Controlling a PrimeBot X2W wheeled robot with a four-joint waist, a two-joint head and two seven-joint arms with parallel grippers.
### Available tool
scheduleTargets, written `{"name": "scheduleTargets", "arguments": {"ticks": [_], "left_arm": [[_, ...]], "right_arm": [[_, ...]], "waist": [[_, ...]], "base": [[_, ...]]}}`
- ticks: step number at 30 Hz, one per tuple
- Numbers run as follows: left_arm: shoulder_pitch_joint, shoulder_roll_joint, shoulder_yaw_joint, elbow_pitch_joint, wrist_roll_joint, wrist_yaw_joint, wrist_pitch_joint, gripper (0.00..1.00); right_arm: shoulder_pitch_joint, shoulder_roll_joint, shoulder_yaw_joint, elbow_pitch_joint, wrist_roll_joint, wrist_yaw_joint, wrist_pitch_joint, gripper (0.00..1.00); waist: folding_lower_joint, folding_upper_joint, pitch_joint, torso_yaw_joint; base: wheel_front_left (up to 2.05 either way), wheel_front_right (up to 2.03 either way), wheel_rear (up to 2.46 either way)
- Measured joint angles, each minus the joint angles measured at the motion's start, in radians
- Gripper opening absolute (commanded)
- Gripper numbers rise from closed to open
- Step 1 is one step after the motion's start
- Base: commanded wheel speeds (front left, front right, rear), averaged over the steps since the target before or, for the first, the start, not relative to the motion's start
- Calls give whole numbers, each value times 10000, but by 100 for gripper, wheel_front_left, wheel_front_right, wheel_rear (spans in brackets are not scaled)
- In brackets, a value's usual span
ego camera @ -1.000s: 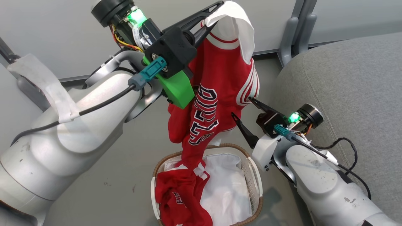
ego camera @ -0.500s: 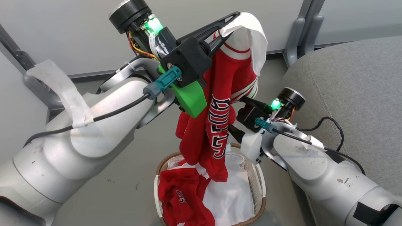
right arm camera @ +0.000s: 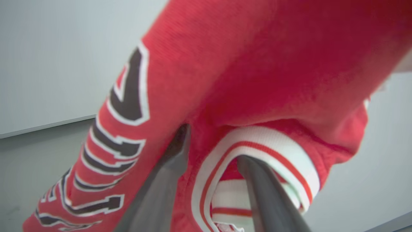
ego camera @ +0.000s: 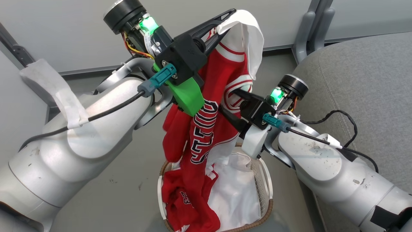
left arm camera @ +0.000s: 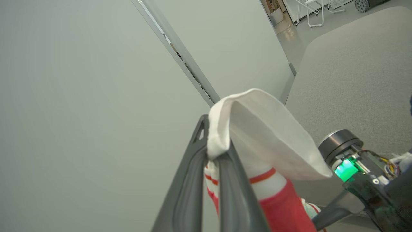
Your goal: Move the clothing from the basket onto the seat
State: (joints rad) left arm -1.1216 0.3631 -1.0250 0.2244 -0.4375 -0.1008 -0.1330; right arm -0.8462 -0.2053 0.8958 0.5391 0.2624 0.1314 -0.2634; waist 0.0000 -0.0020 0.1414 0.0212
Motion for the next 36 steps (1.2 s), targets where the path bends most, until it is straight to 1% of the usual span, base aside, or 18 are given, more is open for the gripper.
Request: {"name": "scheduleTargets", "arguments": {"ticks": [11,20,21,22,23,24,25,27,31,36], "left_arm": [[72,109,182,184,-318,148,-90,0],[581,393,617,1045,-1049,368,-196,1],[650,430,675,1149,-1133,395,-232,18],[747,460,769,1292,-1246,405,-299,34],[845,485,849,1423,-1361,414,-351,43],[927,504,907,1517,-1471,443,-408,56],[1061,512,1005,1641,-1651,462,-466,100],[1337,506,1174,1862,-1988,474,-616,100],[1797,435,1325,2111,-2418,424,-817,100],[2443,255,1645,2197,-2759,378,-1151,100]], "right_arm": [[223,27,-644,-623,-44,0,0,0],[751,27,-1772,-1728,-150,0,0,0],[799,31,-1904,-1854,-151,0,0,0],[855,29,-2057,-2019,-171,0,0,0],[917,29,-2215,-2174,-194,0,0,0],[977,35,-2353,-2301,-207,0,0,0],[1045,40,-2516,-2443,-230,0,0,0],[1181,46,-2874,-2717,-245,0,0,0],[1382,42,-3267,-3026,-357,0,0,0],[1526,71,-3779,-3302,-479,0,0,0]], "waist": [[0,0,130,-21],[0,0,252,-112],[0,0,263,-124],[0,0,276,-142],[0,0,287,-157],[0,0,296,-170],[0,0,305,-187],[0,0,330,-219],[0,0,362,-273],[0,0,411,-327]], "base": [[0,0,0],[0,0,0],[0,0,0],[0,0,0],[0,0,0],[0,0,0],[0,0,0],[0,0,0],[0,0,0],[0,0,0]]}}
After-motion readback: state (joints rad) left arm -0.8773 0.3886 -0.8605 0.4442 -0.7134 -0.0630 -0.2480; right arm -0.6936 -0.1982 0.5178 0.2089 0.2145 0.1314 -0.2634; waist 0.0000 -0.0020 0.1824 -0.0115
